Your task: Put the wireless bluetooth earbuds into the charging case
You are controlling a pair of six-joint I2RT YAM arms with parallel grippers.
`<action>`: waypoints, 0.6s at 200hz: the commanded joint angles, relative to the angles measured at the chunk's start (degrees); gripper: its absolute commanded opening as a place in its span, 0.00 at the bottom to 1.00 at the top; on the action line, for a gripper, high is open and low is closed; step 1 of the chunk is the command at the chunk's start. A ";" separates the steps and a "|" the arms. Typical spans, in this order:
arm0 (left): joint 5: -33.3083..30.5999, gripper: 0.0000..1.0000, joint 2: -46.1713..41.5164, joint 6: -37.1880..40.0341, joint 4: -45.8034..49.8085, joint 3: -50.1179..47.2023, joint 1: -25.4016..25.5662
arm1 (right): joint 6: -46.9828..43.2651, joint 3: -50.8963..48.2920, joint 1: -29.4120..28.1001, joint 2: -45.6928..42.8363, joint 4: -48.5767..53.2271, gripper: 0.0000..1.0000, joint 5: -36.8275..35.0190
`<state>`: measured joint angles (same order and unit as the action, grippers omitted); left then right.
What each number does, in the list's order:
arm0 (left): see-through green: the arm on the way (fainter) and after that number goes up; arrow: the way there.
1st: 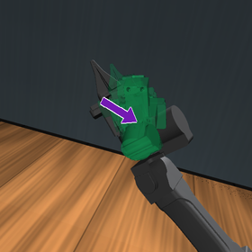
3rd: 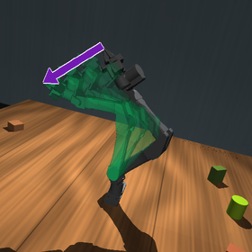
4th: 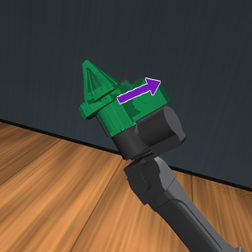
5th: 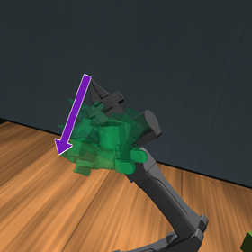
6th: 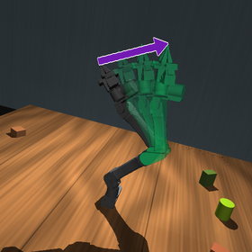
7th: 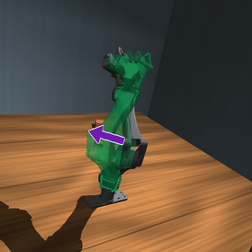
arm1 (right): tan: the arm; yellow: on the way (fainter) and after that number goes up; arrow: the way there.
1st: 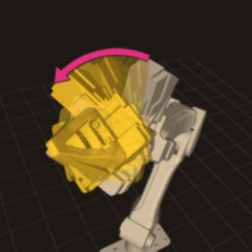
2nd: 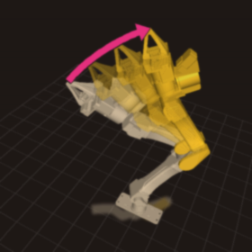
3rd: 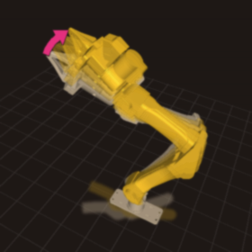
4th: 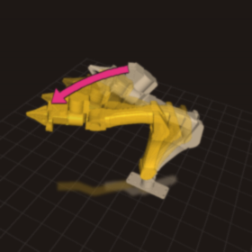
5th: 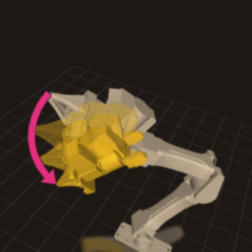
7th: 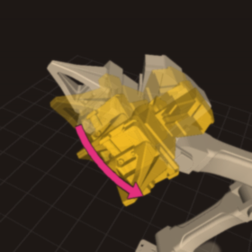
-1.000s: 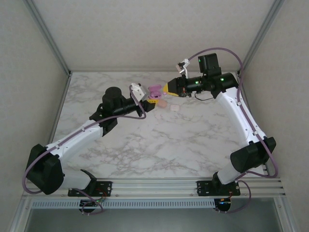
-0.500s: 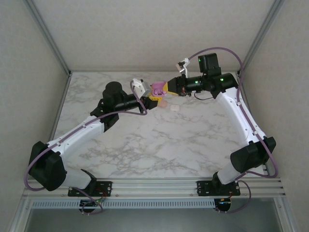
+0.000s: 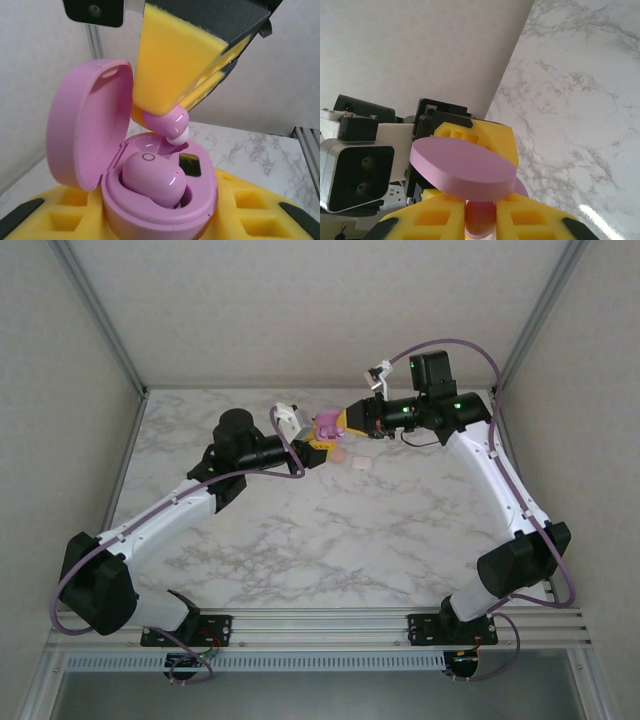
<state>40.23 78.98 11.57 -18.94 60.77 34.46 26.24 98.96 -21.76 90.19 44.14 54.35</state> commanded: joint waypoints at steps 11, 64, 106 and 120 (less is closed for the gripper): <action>2.56 0.21 0.43 -2.33 -2.37 2.51 0.68 | -0.56 -1.13 -0.83 -1.50 -0.87 0.19 -2.50; 2.93 0.21 0.64 -2.96 -2.77 2.68 0.82 | 2.97 -4.28 -1.25 -3.36 -7.17 0.19 -4.86; 2.66 0.21 0.74 -3.21 -3.20 2.77 1.05 | 2.81 -5.52 -1.71 -4.30 -8.15 0.20 -6.86; 2.41 0.21 0.90 -3.48 -3.56 2.74 1.13 | 2.68 -5.56 -2.04 -4.43 -8.13 0.20 -8.02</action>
<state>40.42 79.66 9.19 -19.00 61.12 34.48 28.91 94.28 -23.00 86.89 37.93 49.41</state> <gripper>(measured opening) 0.370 0.200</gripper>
